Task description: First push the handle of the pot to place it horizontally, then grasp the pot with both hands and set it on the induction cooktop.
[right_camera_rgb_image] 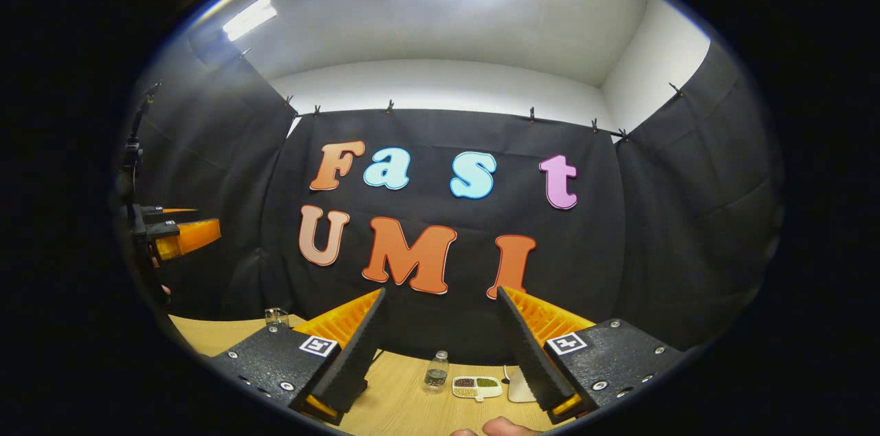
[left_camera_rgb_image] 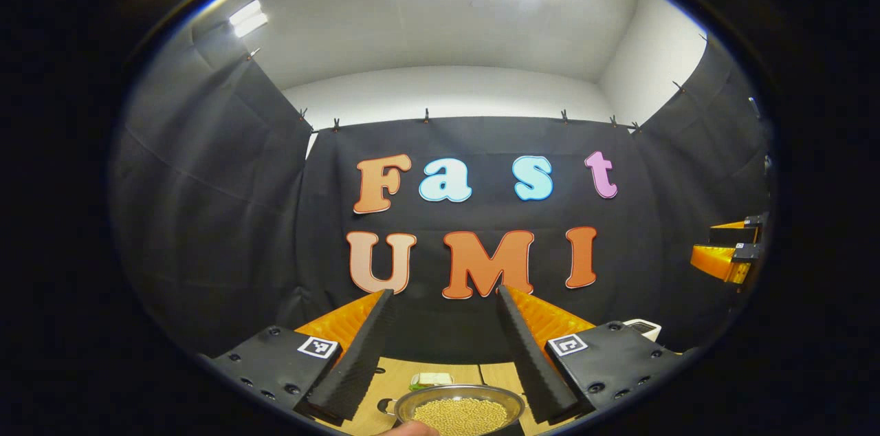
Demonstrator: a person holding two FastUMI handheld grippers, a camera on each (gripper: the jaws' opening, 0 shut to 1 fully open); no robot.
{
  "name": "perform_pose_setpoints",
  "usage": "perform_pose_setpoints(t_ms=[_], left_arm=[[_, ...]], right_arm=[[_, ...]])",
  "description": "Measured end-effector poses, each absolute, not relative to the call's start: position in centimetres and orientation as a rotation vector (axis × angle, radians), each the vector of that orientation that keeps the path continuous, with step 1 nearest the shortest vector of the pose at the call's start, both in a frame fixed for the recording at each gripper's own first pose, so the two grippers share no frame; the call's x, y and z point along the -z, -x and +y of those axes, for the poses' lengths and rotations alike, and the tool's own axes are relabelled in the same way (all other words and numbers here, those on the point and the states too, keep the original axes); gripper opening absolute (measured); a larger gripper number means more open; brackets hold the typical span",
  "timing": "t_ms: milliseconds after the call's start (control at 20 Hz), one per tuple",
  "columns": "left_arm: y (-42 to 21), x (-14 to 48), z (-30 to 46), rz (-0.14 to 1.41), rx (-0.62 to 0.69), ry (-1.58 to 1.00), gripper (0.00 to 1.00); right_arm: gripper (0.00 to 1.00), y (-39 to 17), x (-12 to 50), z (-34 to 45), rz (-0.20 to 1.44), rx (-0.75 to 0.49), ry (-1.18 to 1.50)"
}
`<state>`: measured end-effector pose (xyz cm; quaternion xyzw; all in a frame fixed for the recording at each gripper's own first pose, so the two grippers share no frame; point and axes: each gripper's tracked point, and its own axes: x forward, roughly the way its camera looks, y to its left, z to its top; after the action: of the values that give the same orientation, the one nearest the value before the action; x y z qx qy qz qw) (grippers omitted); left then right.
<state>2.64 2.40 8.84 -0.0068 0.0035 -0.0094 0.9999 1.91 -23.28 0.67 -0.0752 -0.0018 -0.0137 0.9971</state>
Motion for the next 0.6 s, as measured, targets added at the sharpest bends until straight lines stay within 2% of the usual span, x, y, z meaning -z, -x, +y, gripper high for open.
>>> perform_pose_setpoints(t_ms=[450,600], left_arm=[[-2.39,-8.63,1.95,0.025,0.055,0.011,0.95],[-2.53,-8.53,1.96,0.030,0.048,0.013,0.98]], right_arm=[[0.95,-1.61,-1.09,-23.14,-0.021,0.029,0.147],[0.95,-1.60,-0.95,-23.36,-0.017,0.025,0.153]])
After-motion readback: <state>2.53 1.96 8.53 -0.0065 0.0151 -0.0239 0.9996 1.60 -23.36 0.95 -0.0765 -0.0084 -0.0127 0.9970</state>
